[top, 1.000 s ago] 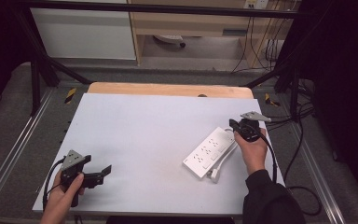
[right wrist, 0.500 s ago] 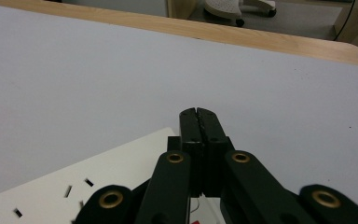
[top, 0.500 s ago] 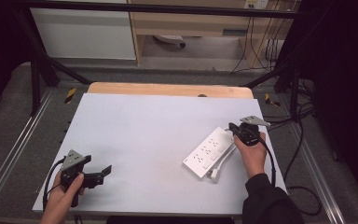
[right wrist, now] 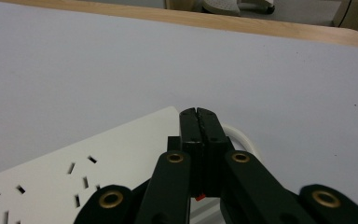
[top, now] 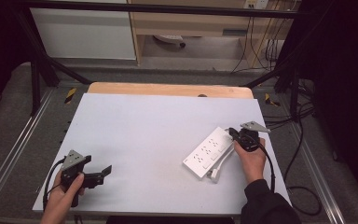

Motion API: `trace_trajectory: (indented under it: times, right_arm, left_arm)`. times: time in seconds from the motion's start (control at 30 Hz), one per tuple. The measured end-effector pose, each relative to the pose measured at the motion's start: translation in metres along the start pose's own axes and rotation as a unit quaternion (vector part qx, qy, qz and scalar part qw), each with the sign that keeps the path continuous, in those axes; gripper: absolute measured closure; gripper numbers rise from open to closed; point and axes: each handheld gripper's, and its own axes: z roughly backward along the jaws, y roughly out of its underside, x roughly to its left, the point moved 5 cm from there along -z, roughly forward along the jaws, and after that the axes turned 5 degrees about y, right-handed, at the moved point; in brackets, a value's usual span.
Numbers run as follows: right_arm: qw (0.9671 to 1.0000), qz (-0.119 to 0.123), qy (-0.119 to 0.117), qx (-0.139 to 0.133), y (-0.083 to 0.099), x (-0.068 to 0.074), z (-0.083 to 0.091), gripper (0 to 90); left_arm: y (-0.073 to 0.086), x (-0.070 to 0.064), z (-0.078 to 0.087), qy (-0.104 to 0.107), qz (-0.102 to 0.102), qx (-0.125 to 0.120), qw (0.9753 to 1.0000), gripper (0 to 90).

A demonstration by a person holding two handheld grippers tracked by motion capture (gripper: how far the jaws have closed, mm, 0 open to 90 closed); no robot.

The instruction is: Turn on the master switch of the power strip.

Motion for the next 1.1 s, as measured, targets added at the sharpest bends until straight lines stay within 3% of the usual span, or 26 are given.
trace_trajectory:
  times: [1.1]
  right_arm:
    - [0.9997, 0.012, 0.004, 0.020, 0.014, 0.003, -0.005, 90.0]
  left_arm:
    - [-0.001, -0.001, 0.000, 0.003, 0.003, -0.004, 1.0000, 7.1]
